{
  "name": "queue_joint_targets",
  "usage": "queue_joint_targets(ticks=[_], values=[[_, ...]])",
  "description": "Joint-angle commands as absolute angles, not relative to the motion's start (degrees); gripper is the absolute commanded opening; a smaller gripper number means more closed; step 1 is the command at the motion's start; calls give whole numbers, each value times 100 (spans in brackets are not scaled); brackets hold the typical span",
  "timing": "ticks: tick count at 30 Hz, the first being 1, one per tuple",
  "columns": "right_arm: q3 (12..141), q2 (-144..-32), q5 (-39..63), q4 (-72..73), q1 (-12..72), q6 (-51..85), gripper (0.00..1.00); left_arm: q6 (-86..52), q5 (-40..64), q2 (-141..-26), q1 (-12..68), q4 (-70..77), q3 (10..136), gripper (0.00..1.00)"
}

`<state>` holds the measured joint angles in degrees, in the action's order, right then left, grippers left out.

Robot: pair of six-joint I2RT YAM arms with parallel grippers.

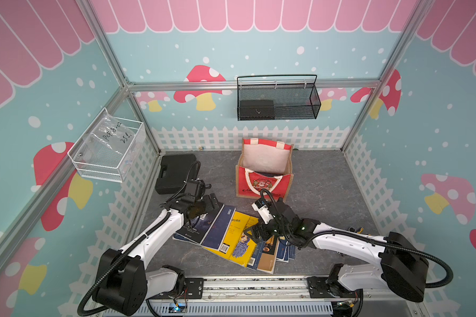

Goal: Put the books into the canvas bag
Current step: Pick up the book from the book.

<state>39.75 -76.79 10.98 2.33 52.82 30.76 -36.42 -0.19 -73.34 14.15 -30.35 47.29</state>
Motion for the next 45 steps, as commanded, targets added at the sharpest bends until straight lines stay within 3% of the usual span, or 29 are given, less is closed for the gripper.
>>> queue_joint_targets(ticks=[1, 21, 26, 37, 45], values=[[4140, -7911, 1053, 674, 5403, 3129, 99, -3670, -285, -7530, 1144, -2894, 4967, 99], [3468, -7689, 1126, 1082, 5467, 3164, 100, -4166, -822, -9455, 739, -2140, 5229, 99], [3411, -7739, 1077, 1089, 5467, 3135, 100, -4155, -1010, -9391, 638, -2302, 5173, 99], [3821, -8340, 1221, 1130, 5458, 3310, 99, -4110, 277, -8645, 752, -2366, 4600, 99], [4252, -8680, 1391, 1268, 5458, 3253, 99, -4239, 361, -8000, 826, -2297, 3857, 99]])
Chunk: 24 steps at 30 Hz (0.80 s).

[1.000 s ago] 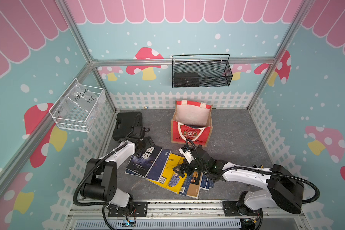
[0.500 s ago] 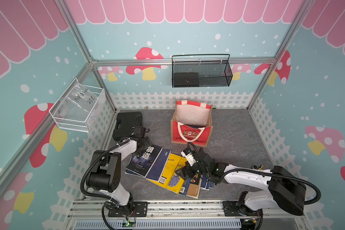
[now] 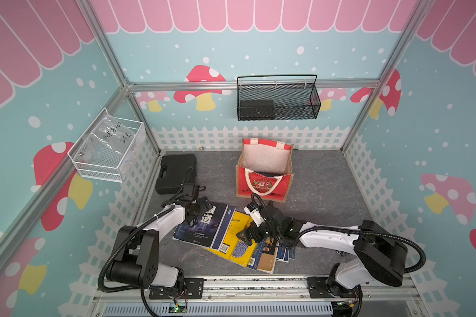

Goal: Put the books into the canvas bag
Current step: Pick up the book from the book.

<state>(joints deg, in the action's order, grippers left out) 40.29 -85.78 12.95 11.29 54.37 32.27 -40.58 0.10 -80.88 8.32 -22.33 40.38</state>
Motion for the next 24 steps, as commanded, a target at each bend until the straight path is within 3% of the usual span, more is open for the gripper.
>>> queue_joint_targets(ticks=[1, 10, 24], values=[[4314, -8736, 1422, 1261, 5454, 3243, 100, -4267, 496, -8005, 850, -2279, 3850, 99], [4853, -9405, 1413, 1017, 5351, 3634, 100, -4572, 1005, -7723, 1535, -1930, 3712, 99], [5065, -9596, 1364, 888, 5138, 3843, 99, -4963, 1460, -7016, 1798, -1468, 3072, 99]])
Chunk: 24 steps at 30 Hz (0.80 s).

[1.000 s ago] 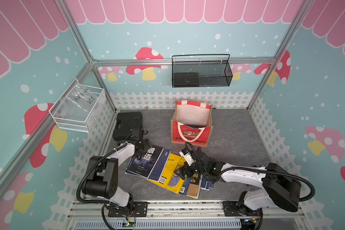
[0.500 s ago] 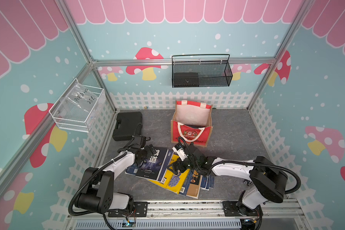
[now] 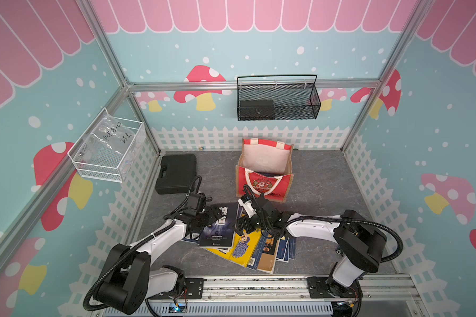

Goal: Put the books into the canvas bag
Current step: Pick up the book from the book.

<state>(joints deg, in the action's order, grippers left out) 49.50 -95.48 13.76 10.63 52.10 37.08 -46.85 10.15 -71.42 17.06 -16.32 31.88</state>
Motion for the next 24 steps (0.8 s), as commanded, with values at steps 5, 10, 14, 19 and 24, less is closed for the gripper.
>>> queue_joint_targets(ticks=[5, 10, 14, 19, 24], values=[[5027, -9664, 1694, 971, 5067, 3710, 98, -4975, 1581, -6767, 1920, -1276, 2996, 99], [5027, -9623, 2228, 1159, 5062, 3516, 93, -4997, 1828, -6603, 2001, -1021, 2902, 99], [4995, -9692, 2312, 1154, 5040, 3571, 85, -5051, 1905, -6550, 2096, -926, 2889, 99], [4857, -9561, 2268, 1161, 5032, 3638, 73, -5139, 1960, -6419, 2216, -868, 2877, 99], [4671, -9382, 2241, 1165, 5011, 3654, 72, -5290, 2086, -6320, 2462, -739, 2947, 99]])
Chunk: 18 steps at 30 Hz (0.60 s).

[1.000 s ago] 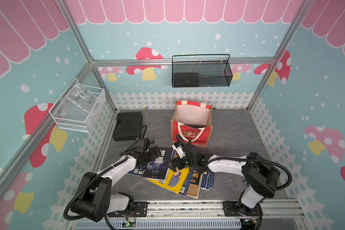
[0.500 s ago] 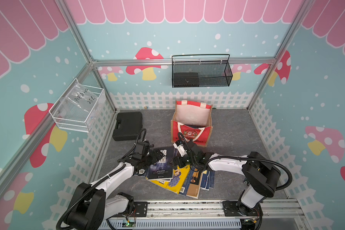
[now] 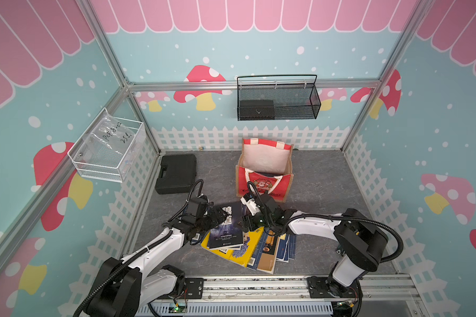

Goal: Put the books into the canvas bag
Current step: Pick up the book from the book.

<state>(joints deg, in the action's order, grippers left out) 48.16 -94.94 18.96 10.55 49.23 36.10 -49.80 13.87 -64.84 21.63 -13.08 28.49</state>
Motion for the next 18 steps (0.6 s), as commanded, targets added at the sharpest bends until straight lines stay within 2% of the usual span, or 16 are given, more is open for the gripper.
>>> queue_joint_targets(ticks=[1, 7, 18], values=[[4638, -9354, 2250, 1153, 5003, 3656, 72, -5307, 2082, -6304, 2532, -730, 2969, 99], [4356, -9116, 2357, 1143, 4899, 3628, 68, -5405, 1953, -6190, 2720, -764, 3112, 99], [3959, -8855, 2547, 1112, 4683, 3509, 54, -5133, 1944, -6289, 3069, -1128, 3692, 99]])
